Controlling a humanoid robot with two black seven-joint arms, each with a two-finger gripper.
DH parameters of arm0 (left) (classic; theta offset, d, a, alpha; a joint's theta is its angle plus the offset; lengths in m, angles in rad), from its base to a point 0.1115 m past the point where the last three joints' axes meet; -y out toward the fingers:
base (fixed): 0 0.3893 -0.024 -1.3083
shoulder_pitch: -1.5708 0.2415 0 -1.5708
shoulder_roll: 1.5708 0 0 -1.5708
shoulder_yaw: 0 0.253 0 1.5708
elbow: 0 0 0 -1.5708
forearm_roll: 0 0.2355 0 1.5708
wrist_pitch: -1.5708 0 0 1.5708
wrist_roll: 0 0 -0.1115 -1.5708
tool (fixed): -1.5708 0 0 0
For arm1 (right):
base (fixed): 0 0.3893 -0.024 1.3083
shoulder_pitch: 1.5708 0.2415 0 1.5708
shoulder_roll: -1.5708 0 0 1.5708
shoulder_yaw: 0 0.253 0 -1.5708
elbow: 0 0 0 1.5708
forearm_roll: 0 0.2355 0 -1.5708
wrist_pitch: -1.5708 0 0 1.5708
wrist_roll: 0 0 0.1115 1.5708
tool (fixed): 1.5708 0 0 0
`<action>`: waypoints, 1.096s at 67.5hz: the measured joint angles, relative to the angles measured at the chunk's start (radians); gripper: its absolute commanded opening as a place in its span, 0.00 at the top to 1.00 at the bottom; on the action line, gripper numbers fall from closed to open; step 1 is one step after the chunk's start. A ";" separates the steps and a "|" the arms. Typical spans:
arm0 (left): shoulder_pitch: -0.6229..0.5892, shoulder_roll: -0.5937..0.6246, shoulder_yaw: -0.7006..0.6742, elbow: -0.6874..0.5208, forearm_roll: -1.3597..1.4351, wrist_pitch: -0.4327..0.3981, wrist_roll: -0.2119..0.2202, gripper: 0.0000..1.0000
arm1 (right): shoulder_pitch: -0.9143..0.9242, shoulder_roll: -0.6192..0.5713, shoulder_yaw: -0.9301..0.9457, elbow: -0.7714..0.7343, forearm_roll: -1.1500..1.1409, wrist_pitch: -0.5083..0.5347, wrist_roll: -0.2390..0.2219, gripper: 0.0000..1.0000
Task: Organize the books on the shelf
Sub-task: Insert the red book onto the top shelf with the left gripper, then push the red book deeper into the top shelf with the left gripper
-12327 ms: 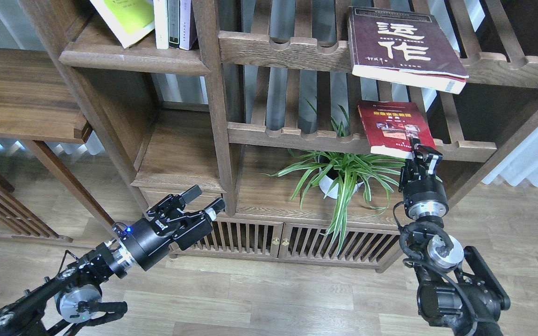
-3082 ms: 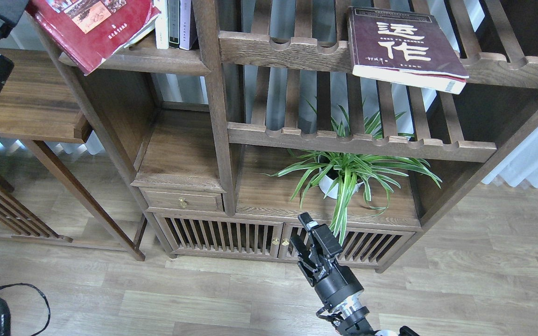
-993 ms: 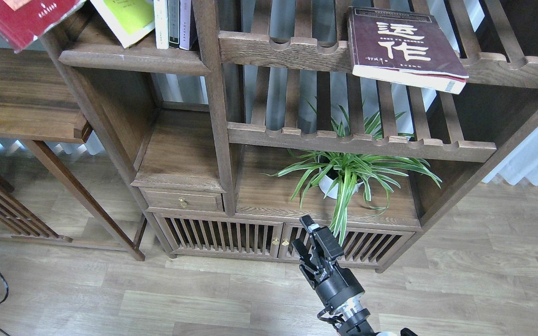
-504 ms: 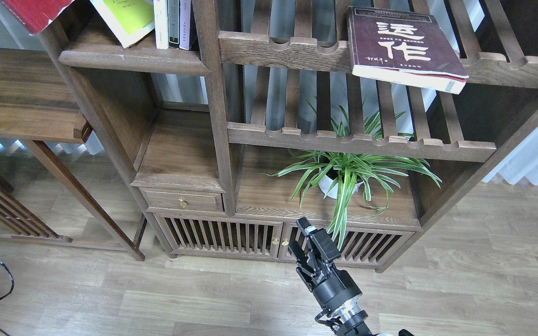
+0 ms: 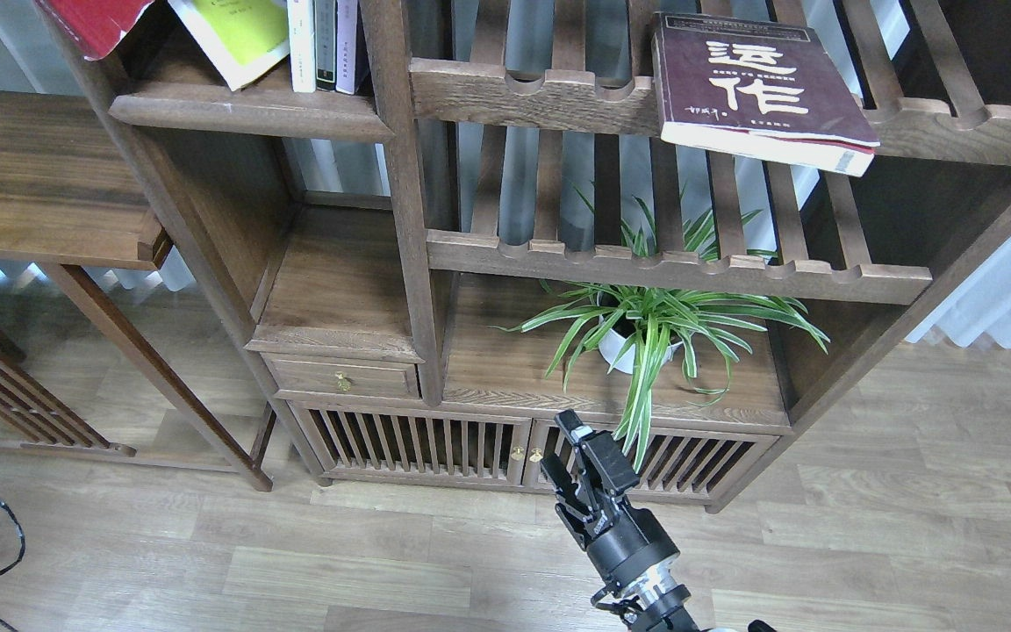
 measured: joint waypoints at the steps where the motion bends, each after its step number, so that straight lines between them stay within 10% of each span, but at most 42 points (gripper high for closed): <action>1: -0.001 0.002 0.003 0.007 0.002 0.000 -0.008 0.97 | 0.000 0.000 -0.001 0.000 0.000 0.000 0.000 0.02; 74: -0.145 -0.006 0.314 0.293 0.029 0.159 -0.262 0.96 | -0.020 0.000 -0.014 0.029 -0.018 0.000 0.003 0.03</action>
